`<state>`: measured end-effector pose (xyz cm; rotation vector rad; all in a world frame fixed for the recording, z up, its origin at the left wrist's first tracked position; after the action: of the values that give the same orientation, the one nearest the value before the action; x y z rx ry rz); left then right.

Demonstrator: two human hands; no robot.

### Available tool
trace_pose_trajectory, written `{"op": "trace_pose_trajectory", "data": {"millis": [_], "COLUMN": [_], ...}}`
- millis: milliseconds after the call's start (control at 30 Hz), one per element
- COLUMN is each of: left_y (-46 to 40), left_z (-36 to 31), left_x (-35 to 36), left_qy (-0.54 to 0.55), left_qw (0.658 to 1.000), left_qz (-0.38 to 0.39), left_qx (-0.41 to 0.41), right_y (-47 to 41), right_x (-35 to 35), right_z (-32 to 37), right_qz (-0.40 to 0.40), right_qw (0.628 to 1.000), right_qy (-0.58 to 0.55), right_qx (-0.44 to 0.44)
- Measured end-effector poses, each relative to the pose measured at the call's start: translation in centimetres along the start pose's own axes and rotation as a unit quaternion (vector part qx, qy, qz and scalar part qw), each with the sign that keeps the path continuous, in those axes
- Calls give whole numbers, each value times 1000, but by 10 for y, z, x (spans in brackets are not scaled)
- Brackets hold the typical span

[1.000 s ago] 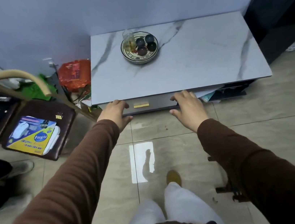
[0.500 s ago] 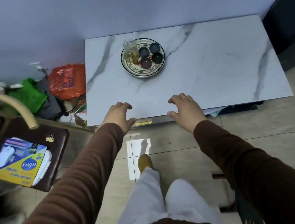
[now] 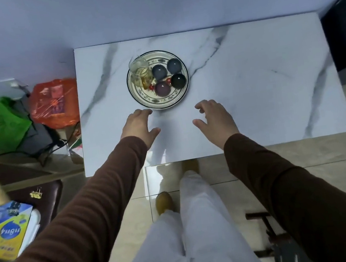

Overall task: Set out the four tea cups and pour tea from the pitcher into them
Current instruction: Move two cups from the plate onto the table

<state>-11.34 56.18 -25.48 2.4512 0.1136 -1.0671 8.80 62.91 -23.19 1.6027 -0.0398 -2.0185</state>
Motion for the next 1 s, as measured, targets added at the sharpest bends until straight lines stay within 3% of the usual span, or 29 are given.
{"op": "trace_pose_trajectory", "data": {"millis": [233,533,1000], "left_y": [-99,-191,-223], "left_z": [4,25,39], "left_x": [21,79,99], "left_qy": [9,-14,-23], "left_qw": [999,1000,999], "left_qz": [-30,-6,-41], "left_qx": [-26,-7,12], "right_y": [-106,-213,-260], "right_x": [15,78,111], "right_z": [-28,-32,-31], "right_qz": [-8,-14,-73], "right_qw": [1000,999,993], "right_qy": [-12,43,89], "right_qx": [-5,-28,-9]}}
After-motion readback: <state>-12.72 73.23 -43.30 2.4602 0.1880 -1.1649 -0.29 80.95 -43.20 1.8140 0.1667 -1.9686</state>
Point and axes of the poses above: each hand's wrist, its own y-axis away from the middle knuckle, its own x-axis out of the palm, z = x × y, the point moved 10 cm from there along -y, towards the middle knuckle, and after that the axes turned 12 degrees about y, right-handed, at the moved point
